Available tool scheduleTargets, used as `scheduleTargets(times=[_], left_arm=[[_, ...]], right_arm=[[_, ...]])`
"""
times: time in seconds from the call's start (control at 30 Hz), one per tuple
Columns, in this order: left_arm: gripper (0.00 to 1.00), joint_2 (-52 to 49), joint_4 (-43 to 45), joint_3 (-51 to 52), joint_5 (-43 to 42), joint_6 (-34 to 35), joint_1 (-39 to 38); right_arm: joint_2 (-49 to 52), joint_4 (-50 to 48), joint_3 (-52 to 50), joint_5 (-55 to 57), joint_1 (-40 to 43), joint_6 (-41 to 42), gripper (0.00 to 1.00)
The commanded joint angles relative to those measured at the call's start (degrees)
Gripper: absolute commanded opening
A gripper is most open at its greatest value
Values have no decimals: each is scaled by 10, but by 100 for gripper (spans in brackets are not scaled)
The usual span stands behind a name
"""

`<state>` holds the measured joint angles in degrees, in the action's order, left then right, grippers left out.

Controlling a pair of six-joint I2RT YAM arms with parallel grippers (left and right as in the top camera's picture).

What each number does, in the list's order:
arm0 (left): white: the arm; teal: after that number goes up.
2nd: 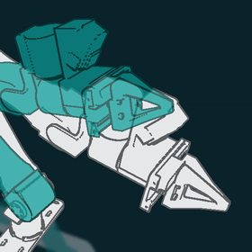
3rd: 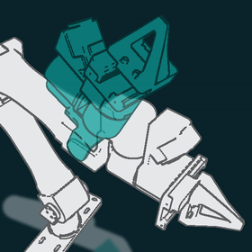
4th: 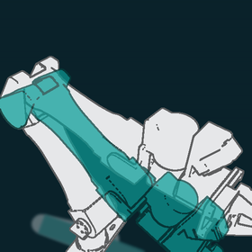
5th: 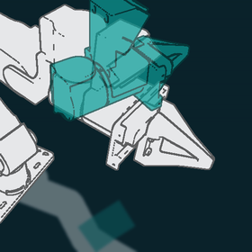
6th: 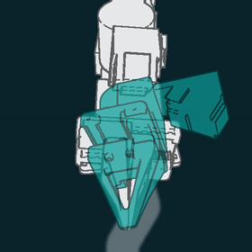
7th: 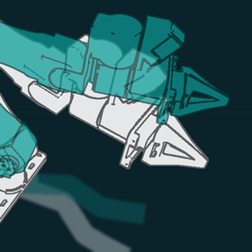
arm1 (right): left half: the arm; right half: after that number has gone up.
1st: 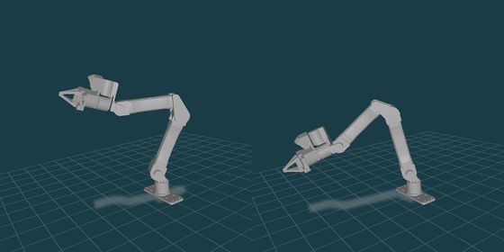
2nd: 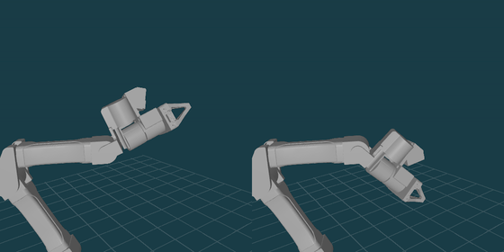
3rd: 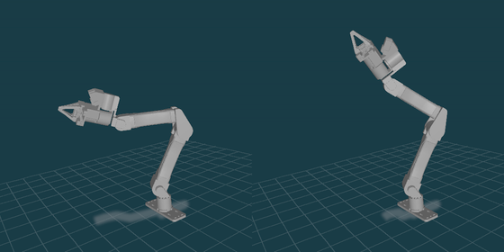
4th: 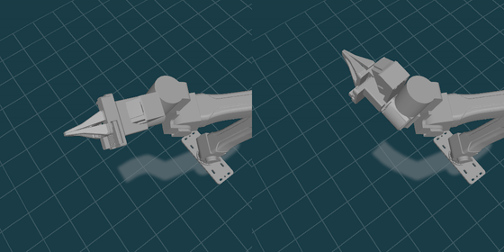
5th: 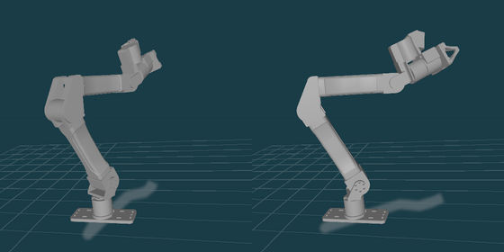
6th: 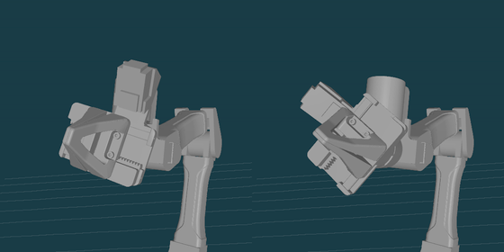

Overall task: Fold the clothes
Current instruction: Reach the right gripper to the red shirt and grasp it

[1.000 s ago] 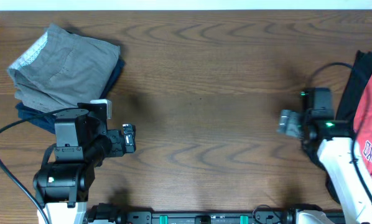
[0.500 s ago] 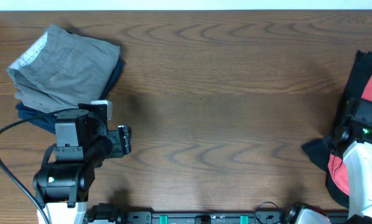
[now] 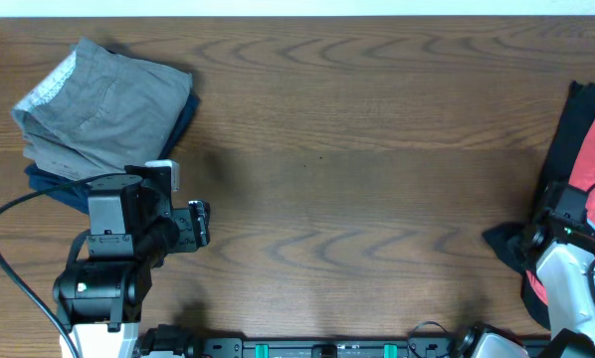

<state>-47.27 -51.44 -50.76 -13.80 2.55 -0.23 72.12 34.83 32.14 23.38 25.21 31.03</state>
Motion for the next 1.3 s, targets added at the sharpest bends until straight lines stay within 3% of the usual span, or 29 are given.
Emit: scheduleTargets(times=[0.0,0.1,0.17,0.23,0.33,0.37,0.6,0.73,0.93,1.1,1.2,1.27], left_arm=[[73,-1,-2,-11,-6,-6,-2],[73,-1,-2,-11,-6,-6,-2],[73,-1,-2,-11,-6,-6,-2],[73,-1,-2,-11,-6,-6,-2],[73,-1,-2,-11,-6,-6,-2],[73,-1,-2,-11,-6,-6,-2],[73,-1,-2,-11,-6,-6,-2],[73,-1,-2,-11,-6,-6,-2],[73,-1,-2,-11,-6,-6,-2],[73,-1,-2,-11,-6,-6,-2],[73,-1,-2,-11,-6,-6,-2],[73,-1,-2,-11,-6,-6,-2]], right_arm=[[3,-10,-16,4,7,9,63],[3,-25,-28,4,7,9,61],[3,-31,-34,4,7,9,54],[3,-32,-35,4,7,9,39],[3,-37,-34,4,7,9,7],[3,-38,-34,3,7,9,1],[-8,23,37,-50,7,3,1],[-17,78,143,-115,6,-63,1],[-18,87,273,-401,-13,-238,1],[-17,83,294,-592,-89,-297,1],[-16,93,287,-601,-159,-308,1],[-15,95,278,-599,-218,-316,7]])
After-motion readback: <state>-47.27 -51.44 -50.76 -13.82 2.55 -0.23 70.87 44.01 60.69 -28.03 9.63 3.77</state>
